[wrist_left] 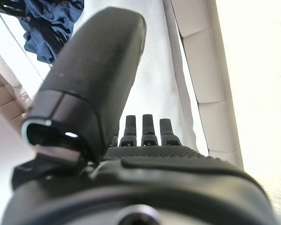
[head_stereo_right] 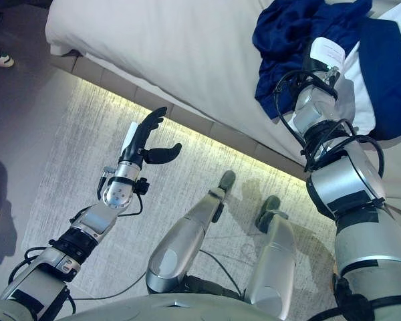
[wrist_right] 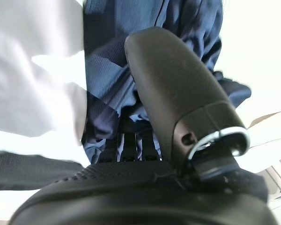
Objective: Pick up the clothes from the bed and place them into the basket
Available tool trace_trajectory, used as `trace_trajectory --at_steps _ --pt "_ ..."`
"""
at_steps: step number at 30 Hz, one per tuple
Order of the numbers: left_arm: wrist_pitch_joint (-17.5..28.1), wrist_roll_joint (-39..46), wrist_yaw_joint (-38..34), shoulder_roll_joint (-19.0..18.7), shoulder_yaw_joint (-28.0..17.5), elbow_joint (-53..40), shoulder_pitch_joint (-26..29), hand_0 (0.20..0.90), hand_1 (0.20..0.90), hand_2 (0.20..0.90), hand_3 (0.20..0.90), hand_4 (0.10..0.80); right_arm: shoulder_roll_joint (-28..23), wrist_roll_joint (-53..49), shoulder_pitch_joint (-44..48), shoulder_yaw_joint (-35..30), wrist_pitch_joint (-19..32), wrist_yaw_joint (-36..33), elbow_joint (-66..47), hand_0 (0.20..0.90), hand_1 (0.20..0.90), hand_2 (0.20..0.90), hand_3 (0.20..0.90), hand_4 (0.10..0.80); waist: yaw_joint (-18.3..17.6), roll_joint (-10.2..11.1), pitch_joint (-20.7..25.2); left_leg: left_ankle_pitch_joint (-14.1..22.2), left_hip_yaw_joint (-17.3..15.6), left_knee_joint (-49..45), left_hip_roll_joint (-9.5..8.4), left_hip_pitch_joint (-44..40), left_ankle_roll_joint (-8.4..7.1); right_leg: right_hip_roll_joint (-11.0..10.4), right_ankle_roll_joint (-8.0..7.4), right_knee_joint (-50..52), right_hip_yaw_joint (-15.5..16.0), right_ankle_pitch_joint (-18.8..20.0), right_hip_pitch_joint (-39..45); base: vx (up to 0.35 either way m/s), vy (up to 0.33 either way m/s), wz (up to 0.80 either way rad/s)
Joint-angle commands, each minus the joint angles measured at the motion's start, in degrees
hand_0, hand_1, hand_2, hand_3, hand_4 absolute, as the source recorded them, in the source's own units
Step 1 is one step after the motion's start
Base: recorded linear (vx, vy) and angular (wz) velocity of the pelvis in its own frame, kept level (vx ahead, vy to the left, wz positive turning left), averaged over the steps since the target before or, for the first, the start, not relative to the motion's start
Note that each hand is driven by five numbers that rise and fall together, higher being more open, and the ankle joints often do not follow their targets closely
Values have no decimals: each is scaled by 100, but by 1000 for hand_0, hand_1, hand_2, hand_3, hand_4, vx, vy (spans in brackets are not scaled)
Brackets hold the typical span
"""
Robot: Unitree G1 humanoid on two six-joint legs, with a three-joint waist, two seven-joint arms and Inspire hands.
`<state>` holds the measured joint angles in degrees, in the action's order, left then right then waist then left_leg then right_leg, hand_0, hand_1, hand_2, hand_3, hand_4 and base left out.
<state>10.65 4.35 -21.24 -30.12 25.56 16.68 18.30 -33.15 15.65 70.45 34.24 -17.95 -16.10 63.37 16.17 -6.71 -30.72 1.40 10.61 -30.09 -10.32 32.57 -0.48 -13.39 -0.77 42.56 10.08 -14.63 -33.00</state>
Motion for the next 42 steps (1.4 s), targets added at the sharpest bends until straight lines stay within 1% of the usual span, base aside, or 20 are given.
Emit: trace_trajectory --at_steps 1,6,12,13,14,15,16,17,19,22,25,26,30,31,33,34,35,38,40,42 --pt "479 25 -307 -258 -271 -863 -110 900 900 900 900 800 -451 -140 903 496 133 -282 -214 900 900 900 900 800 86 -78 94 1037 -590 -1076 -42 392 413 71 55 507 158 -7 -168 19 52 -2" --pt "462 152 -175 -314 -351 -1045 -275 900 900 900 900 800 -577 -281 1213 593 -50 -105 -147 900 900 900 900 800 154 -169 92 1285 -660 -1824 -79 998 482 21 122 1242 66 -267 -806 18 30 8" --pt "769 236 -203 -442 -405 -1251 -583 900 900 900 900 800 -773 -166 1471 876 -275 331 53 900 900 900 900 800 222 -261 92 1455 -658 -2526 -114 1708 529 39 168 1896 -65 -433 -1552 -17 -21 7" --pt "808 227 -205 -451 -432 -1270 -612 900 900 900 900 800 -798 -180 1482 919 -330 403 88 759 759 759 735 635 228 -255 92 1472 -653 -2571 -108 1748 531 41 173 1936 -69 -450 -1595 -24 -65 6" --pt "884 227 -210 -470 -471 -1291 -659 900 900 900 900 800 -826 -141 1458 958 -347 457 148 585 585 585 532 432 238 -249 92 1491 -632 -2626 -106 1801 533 56 185 1977 -59 -470 -1640 -15 -50 4" --pt "896 229 -209 -477 -479 -1294 -663 900 900 900 900 800 -826 -132 1458 974 -351 453 167 554 554 554 496 396 241 -249 92 1495 -628 -2640 -106 1814 532 61 188 1985 -55 -474 -1649 -11 -52 5" --pt "925 227 -215 -491 -495 -1304 -676 900 900 900 900 800 -839 -141 1467 1027 -365 398 203 411 411 411 329 229 246 -249 92 1505 -613 -2670 -106 1835 531 71 196 2000 -41 -480 -1664 -7 -41 6" --pt "930 230 -210 -501 -506 -1317 -682 900 900 900 900 800 -848 -212 1479 1059 -365 318 225 300 300 300 200 100 247 -249 92 1514 -609 -2694 -101 1843 531 77 203 2004 -29 -481 -1664 -6 -52 9" --pt "933 254 -170 -529 -521 -1320 -686 900 900 900 900 800 -861 -367 1475 1031 -336 71 227 300 300 300 200 100 245 -240 92 1528 -600 -2706 -86 1813 529 93 216 1984 -6 -479 -1622 4 -47 7" --pt "942 240 -59 -559 -538 -1333 -727 900 900 900 900 800 -859 -428 1465 945 -284 -65 217 300 300 300 200 100 246 -220 92 1505 -576 -2600 -50 1630 493 106 217 1870 43 -441 -1427 18 -51 -1" --pt "886 233 9 -576 -499 -1337 -727 900 900 900 900 800 -885 -602 1379 877 -173 -187 188 300 300 300 200 100 221 -159 92 1413 -561 -2198 30 1106 430 106 193 1489 122 -335 -872 43 -51 -9" --pt "883 233 10 -580 -496 -1335 -731 900 900 900 900 800 -886 -612 1364 869 -168 -188 181 300 300 300 200 100 218 -158 92 1404 -558 -2165 36 1064 425 109 191 1452 129 -324 -824 47 -33 -13" --pt "806 262 46 -623 -521 -1266 -692 900 900 900 900 800 -940 -666 1258 678 139 -451 -122 300 300 300 200 100 153 1 95 1231 -563 -1477 176 281 305 97 106 733 191 -110 25 37 -35 -18" --pt "766 223 46 -616 -504 -1233 -705 900 900 900 900 800 -995 -699 1211 621 167 -499 -244 300 300 300 200 100 137 76 165 1189 -533 -1237 225 39 276 93 77 480 191 -50 275 61 -30 -33" --pt "766 183 37 -615 -488 -1207 -717 900 900 900 900 800 -1018 -783 1159 576 217 -579 -303 300 300 300 200 100 127 109 203 1151 -511 -1076 253 -113 266 109 63 323 196 -6 425 12 -15 -27" --pt "647 127 33 -614 -464 -1168 -721 900 900 900 900 800 -1082 -895 1091 474 310 -666 -407 300 300 300 200 100 98 180 325 918 -484 -726 308 -292 245 96 66 -72 240 238 626 9 -16 -18" --pt "550 52 9 -615 -421 -1045 -745 900 900 900 900 800 -1157 -1042 1022 384 323 -658 -559 300 300 300 200 100 58 269 453 837 -459 -401 359 -581 217 128 29 -457 247 343 935 45 -32 -12" --pt "259 67 43 -609 -337 -674 -820 900 900 900 900 800 -1342 -1463 966 275 450 -516 -767 300 300 300 200 100 -69 456 787 668 -440 309 526 -1234 127 263 -15 -1409 216 566 1651 136 -34 -17" --pt "193 71 75 -609 -267 -422 -864 900 900 900 900 800 -1473 -1676 954 188 519 -478 -946 300 300 300 200 100 -157 533 931 585 -447 665 625 -1570 90 302 -38 -1885 196 694 1994 84 -27 -16" --pt "72 30 226 -606 -221 -143 -960 900 900 900 900 800 -1642 -1922 963 126 565 -394 -1137 300 300 300 200 100 -274 634 1181 510 -498 1055 710 -1967 46 372 -96 -2417 125 826 2393 87 -14 -21"
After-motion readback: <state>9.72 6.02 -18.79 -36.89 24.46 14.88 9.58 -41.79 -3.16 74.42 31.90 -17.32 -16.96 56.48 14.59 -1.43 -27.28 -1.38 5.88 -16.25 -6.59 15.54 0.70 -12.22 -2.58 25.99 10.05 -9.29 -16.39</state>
